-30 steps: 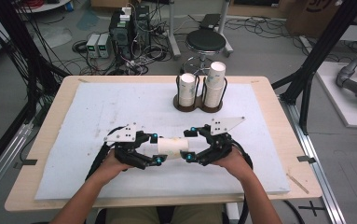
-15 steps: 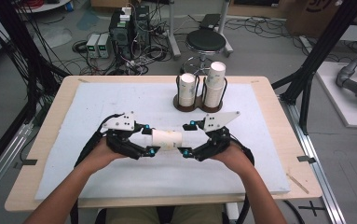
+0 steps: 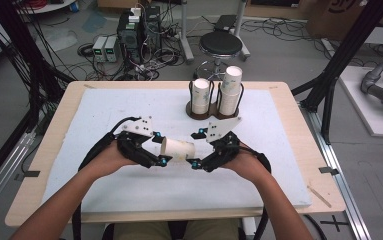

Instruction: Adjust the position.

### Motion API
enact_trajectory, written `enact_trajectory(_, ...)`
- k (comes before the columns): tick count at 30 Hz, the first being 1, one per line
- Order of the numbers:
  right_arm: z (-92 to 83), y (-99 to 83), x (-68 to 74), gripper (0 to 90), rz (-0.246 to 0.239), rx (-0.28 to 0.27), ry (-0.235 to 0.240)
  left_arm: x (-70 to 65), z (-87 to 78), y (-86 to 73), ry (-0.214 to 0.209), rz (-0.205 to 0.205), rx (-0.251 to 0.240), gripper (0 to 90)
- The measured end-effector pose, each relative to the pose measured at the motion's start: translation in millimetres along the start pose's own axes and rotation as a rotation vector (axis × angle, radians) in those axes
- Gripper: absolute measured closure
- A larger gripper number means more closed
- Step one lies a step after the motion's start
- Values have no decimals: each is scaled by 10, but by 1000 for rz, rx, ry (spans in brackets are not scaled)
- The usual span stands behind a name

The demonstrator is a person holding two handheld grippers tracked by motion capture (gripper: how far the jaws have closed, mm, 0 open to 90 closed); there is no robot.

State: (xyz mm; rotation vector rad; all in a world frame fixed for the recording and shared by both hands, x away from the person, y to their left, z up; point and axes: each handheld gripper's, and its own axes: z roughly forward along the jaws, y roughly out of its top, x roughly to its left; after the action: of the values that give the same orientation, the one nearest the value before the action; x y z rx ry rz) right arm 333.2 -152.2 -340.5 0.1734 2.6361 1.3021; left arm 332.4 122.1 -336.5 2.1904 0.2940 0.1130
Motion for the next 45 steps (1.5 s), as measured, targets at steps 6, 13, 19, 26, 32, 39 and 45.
enact_trajectory(6, 63, 95, 15, 214, -50, 62, 6, 5, 24, 58, 4, 21, 68, 340)
enact_trajectory(13, 157, 168, 16, 215, -107, 154, -2, 8, 33, 115, 20, 31, 122, 339)
enact_trajectory(19, 251, 238, 41, 216, -152, 217, -1, 8, 68, 132, 24, 33, 161, 339)
enact_trajectory(26, 362, 265, 56, 246, -183, 269, 9, 6, 100, 133, 18, 32, 181, 339)
enact_trajectory(32, 466, 260, 79, 293, -208, 317, 26, -7, 150, 135, 10, 40, 196, 339)
enact_trajectory(39, 522, 259, 115, 355, -241, 354, 10, -30, 182, 140, 20, 45, 206, 334)
enact_trajectory(45, 540, 247, 122, 360, -246, 365, 3, -40, 203, 149, 28, 45, 215, 329)
